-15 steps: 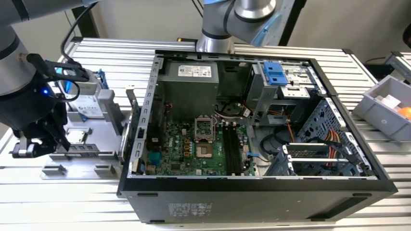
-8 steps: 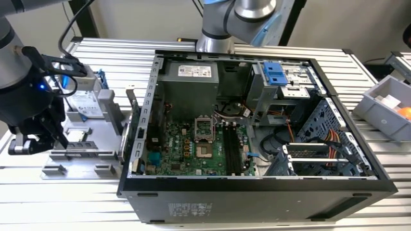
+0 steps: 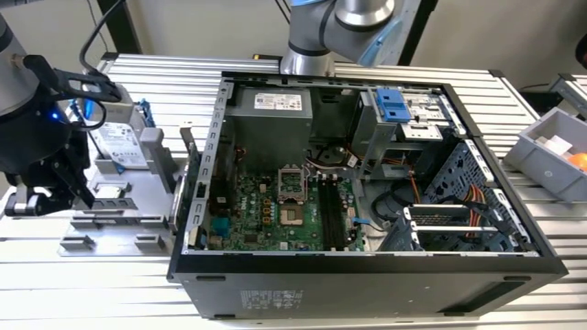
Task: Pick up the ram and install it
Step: 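Pick up the ram and move it above insertion slot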
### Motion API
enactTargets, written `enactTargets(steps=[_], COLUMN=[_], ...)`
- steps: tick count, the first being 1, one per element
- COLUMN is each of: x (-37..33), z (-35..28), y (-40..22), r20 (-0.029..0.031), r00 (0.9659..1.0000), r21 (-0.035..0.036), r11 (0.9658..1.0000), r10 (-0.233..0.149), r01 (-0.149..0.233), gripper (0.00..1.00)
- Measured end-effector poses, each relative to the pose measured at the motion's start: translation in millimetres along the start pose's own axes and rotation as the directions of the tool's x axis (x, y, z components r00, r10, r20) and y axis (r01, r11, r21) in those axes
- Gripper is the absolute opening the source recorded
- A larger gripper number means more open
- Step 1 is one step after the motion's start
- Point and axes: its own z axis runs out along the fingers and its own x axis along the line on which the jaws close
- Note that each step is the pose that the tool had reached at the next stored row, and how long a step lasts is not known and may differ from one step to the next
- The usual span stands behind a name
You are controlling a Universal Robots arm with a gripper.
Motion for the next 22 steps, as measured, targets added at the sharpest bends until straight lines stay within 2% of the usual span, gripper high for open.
enactTargets(steps=[12,22], x=[-0.7,-1.1], z=[-14.6,-24.2], y=[0.5,0.8], r20=[-0.0001,0.0014], r00=[1.0,1.0], r21=[-0.0001,0.0002], r11=[1.0,1.0], r10=[0.0,0.005], r01=[0.0,-0.005], gripper=[0.0,0.0])
